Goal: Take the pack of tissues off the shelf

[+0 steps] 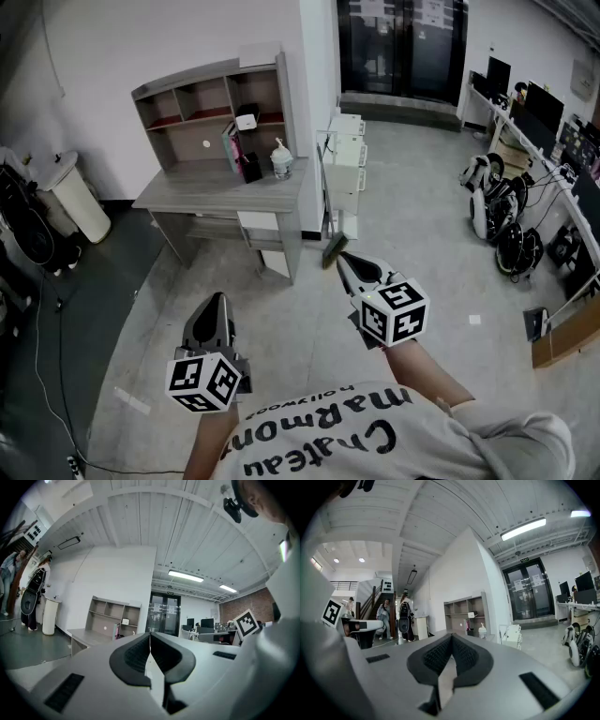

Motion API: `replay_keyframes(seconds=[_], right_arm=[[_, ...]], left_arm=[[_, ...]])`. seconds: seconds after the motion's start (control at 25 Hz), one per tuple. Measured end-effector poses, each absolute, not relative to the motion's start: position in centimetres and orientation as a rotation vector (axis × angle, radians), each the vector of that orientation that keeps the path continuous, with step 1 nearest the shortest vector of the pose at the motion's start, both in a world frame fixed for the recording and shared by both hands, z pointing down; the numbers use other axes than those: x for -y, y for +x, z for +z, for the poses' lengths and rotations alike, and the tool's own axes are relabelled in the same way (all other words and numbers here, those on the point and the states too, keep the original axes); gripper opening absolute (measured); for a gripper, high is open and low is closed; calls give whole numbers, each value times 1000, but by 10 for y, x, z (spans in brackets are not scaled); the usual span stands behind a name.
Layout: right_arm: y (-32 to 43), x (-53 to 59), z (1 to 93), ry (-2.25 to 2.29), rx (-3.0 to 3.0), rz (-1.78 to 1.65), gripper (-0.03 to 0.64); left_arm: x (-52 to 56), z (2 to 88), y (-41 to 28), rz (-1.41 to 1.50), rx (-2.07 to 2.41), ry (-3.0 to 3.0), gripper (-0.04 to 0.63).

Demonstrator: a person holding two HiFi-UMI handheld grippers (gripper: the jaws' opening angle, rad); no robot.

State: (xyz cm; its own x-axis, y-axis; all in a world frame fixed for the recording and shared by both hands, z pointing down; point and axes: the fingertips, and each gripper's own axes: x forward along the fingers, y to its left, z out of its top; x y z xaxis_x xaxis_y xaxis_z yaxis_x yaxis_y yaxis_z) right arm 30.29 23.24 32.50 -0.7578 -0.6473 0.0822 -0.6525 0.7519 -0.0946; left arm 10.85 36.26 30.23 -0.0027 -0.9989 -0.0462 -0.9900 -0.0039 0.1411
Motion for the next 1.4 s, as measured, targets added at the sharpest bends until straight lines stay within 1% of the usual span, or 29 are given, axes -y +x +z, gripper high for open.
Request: replay_keyframes(seconds=[0.44,0.68,0.92,1.16,1.4], right_arm=[[329,-237,340,1044,2889,206,11],[331,-238,364,995,2893,294,12],[320,-229,373,960,2867,295,12],[290,-202,376,949,2844,279,12],[246,-158,368,966,2853,301,12]], left_arm=[[-370,317,135,-234,2164,2149,18],[-373,345,142,-232,2131,2106,18],[-356,357,147,-199,2050,2135,18],[-318,358,125,-172,1991,2182,18],[-262,352,84,-146,1911,2226,18]])
